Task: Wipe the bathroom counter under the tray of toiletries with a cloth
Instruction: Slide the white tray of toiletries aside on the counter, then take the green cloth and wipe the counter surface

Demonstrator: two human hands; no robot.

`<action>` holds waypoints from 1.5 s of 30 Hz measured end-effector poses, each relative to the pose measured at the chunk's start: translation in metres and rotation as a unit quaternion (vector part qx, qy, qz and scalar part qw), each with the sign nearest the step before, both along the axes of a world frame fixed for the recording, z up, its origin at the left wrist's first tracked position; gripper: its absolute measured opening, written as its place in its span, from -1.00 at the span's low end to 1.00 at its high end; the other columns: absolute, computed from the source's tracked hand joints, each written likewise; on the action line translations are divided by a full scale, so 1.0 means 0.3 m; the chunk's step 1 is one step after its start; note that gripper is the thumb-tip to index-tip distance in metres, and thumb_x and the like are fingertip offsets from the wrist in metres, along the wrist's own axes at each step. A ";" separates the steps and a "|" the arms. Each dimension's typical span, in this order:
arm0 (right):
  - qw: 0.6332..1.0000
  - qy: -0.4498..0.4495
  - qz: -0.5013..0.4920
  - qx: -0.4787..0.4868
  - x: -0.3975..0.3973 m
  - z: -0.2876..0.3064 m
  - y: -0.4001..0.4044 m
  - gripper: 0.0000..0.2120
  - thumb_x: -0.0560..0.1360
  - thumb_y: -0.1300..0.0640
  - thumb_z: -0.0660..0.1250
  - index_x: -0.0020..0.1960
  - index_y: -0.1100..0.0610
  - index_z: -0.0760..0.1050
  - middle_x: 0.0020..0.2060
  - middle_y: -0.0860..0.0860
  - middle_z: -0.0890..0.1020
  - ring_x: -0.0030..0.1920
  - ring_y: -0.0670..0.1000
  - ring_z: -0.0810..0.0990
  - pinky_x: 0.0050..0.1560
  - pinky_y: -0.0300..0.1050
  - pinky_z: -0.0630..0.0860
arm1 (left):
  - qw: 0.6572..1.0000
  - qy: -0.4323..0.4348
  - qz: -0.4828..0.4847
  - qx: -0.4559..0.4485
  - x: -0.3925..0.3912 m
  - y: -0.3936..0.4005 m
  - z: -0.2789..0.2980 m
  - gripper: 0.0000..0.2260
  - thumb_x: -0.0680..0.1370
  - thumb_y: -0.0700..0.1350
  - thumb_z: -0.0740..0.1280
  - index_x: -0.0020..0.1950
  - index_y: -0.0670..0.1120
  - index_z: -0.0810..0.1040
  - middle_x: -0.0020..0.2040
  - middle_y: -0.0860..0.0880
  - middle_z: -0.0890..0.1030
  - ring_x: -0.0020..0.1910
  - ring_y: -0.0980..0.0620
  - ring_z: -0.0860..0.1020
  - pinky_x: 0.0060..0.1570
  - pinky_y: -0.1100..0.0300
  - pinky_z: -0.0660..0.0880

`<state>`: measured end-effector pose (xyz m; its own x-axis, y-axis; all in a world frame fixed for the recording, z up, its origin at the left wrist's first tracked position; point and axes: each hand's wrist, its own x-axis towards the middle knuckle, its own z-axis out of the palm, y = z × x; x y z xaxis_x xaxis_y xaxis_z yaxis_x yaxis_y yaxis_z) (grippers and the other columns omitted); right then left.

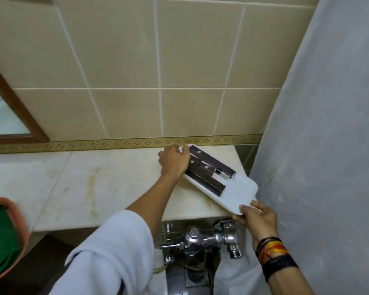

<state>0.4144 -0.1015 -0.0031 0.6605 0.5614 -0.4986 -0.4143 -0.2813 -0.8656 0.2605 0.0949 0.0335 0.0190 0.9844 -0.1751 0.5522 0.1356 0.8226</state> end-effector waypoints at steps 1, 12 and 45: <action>1.000 0.002 -0.012 0.016 0.029 0.000 -0.022 -0.70 0.49 0.43 0.38 0.22 0.36 0.51 -0.04 0.23 0.69 -0.25 0.12 0.72 -0.36 -0.17 0.66 | 1.000 -0.014 -0.013 -0.002 0.062 0.008 -0.008 -0.52 0.65 0.14 0.16 0.43 -0.12 0.54 0.46 -0.19 0.49 0.50 -0.21 0.33 0.48 -0.11 0.29; 0.989 0.047 -0.114 0.087 0.029 -0.132 -0.065 -0.66 0.39 0.48 0.47 0.15 0.41 0.54 -0.09 0.26 0.73 -0.06 0.21 0.74 -0.24 -0.03 0.68 | 0.976 -0.120 -0.173 -0.058 0.422 0.114 -0.140 -0.59 0.64 0.13 0.27 0.37 -0.08 0.60 0.34 -0.06 0.62 0.37 -0.06 0.54 0.37 0.11 0.38; 0.704 -0.496 0.499 0.095 -1.587 0.097 0.100 -0.68 0.61 0.08 0.19 0.34 0.07 0.47 0.28 0.04 0.56 0.28 0.07 0.52 0.30 -0.02 0.47 | 0.946 0.295 -0.048 0.126 -1.492 -0.177 -0.038 -0.56 0.68 -0.11 0.17 0.56 -0.19 0.36 0.51 -0.19 0.45 0.49 -0.14 0.41 0.50 0.04 0.28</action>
